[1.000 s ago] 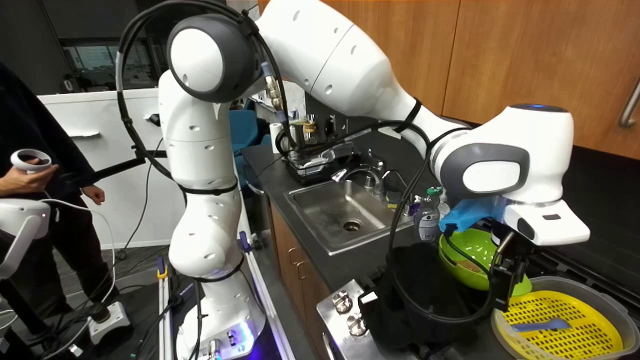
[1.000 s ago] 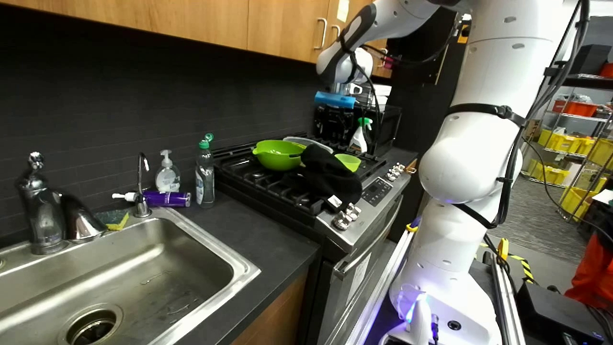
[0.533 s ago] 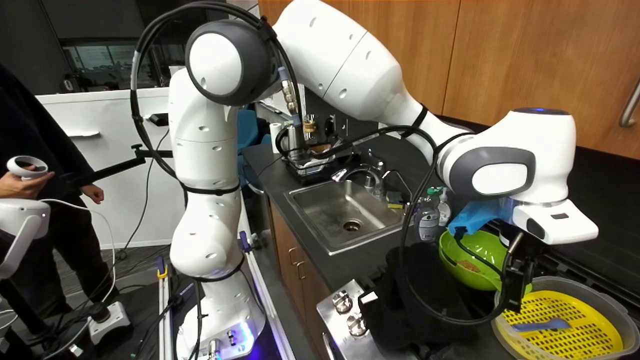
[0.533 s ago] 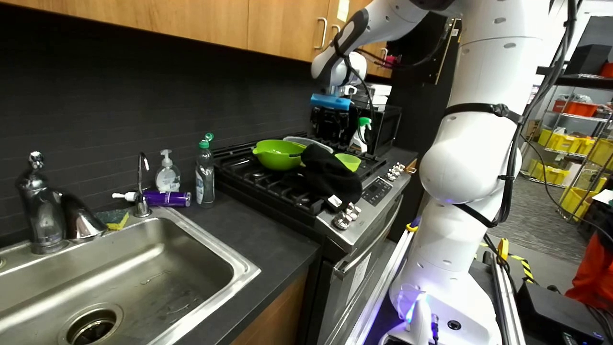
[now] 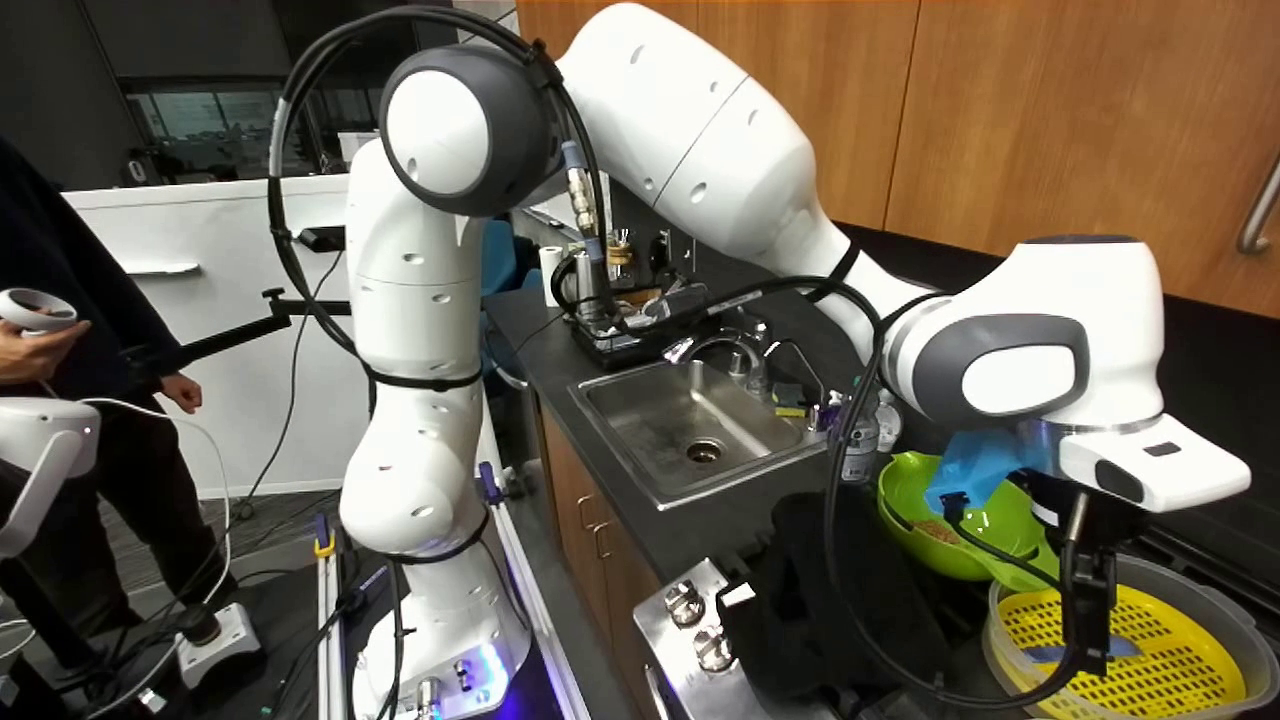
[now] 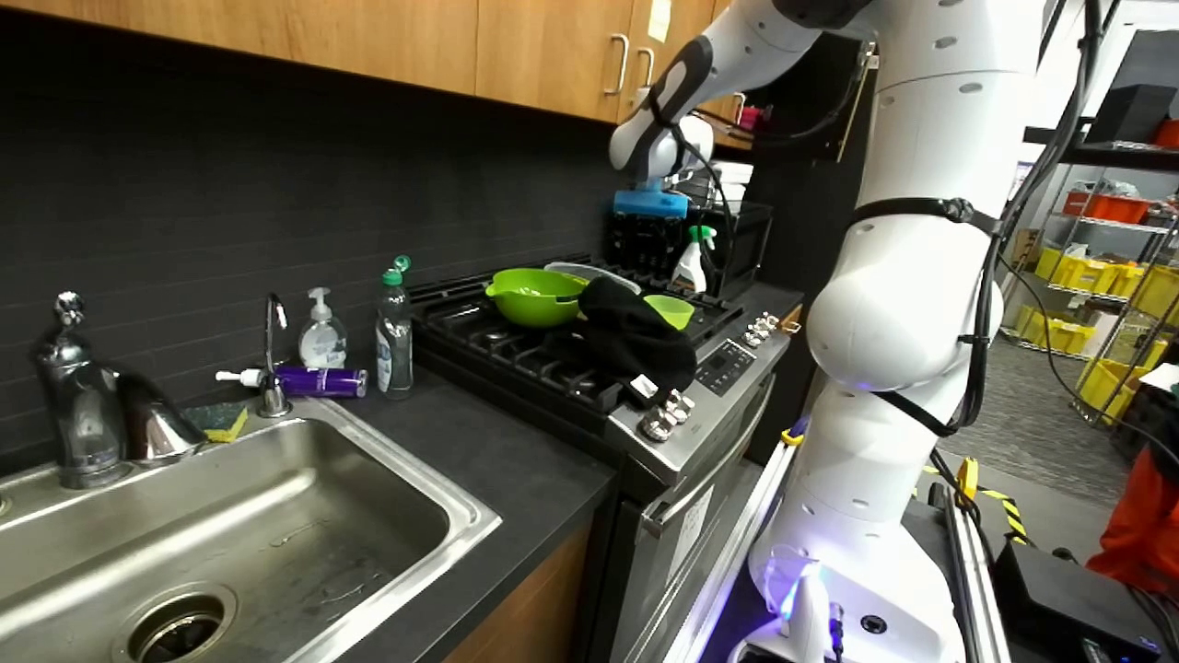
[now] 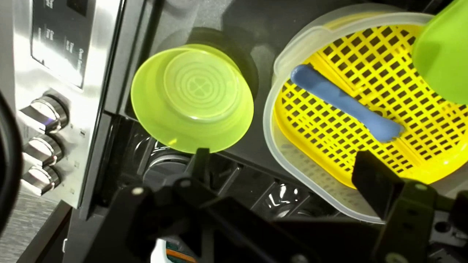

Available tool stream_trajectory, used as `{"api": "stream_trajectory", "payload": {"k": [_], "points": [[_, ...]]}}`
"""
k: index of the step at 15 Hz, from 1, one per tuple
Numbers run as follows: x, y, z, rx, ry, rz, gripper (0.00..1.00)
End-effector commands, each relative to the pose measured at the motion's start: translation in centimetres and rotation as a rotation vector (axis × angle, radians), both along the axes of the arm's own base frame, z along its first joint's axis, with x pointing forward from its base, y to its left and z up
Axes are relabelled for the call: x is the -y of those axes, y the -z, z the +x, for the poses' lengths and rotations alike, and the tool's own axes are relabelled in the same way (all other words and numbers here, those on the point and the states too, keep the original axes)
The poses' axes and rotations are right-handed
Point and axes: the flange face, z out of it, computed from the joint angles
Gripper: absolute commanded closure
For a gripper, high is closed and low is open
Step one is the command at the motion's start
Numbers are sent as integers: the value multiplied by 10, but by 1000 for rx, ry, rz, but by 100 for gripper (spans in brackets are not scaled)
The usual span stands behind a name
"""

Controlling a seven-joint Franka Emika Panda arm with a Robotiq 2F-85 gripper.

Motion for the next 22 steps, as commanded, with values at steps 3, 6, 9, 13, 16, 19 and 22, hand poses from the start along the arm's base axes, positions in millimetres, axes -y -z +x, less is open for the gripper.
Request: {"api": "stream_trajectory", "payload": {"k": [3,6,9,13,16,19,22], "points": [[5,-30,-2,-24,16,-22,0],[4,-48,-3,-50,78,7,0],[-1,-61,-4,-87,129,40,0],[2,-60,-1,-87,126,54,0],[1,-61,-1,-87,133,55,0],[-10,-64,0,-83,109,64,0],[-14,-64,4,-78,78,58,0]]}}
